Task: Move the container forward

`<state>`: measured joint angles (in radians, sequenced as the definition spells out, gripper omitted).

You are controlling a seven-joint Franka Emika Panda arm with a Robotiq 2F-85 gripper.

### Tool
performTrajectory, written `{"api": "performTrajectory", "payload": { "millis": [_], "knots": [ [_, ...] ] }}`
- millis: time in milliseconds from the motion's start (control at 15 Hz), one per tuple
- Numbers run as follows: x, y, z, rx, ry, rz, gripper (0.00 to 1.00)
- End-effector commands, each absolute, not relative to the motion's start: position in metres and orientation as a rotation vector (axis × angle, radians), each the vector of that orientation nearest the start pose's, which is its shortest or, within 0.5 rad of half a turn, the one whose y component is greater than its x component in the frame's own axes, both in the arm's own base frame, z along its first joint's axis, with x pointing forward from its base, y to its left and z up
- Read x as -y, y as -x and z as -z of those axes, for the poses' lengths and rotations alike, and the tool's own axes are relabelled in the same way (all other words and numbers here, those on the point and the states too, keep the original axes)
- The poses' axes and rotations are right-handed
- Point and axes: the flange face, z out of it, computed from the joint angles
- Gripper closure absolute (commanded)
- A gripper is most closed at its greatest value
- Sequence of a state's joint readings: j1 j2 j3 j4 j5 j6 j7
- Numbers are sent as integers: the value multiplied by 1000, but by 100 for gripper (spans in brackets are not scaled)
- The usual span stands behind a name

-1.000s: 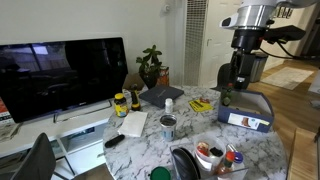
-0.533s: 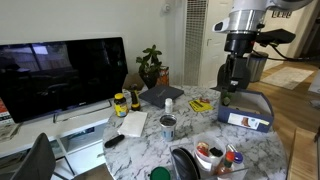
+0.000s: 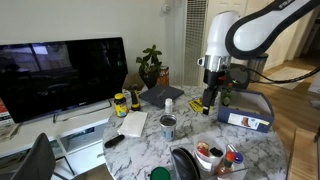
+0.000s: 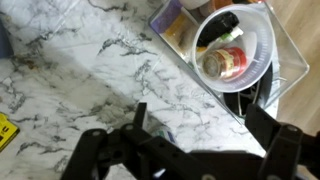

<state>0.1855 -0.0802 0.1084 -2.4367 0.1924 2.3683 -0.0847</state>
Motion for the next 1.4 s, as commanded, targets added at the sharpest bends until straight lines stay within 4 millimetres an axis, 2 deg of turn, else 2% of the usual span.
{"api": "performTrajectory", "payload": {
  "millis": [0,200,267,333,533,667,800,1000,1333],
  "knots": [
    [-142,-459,-280,433,2946,-221,0],
    [-155,-466,-260,473,2894,-252,0],
    [-158,-469,-261,482,2870,-237,0],
    [-151,-460,-263,462,2923,-228,0],
    [-159,-468,-261,475,2896,-220,0],
    [-158,-471,-245,509,2871,-330,0],
    [-160,-464,-228,579,2803,-432,0],
    [-161,-462,-211,632,2771,-528,34],
    [-161,-463,-201,633,2752,-589,73]
  ]
}}
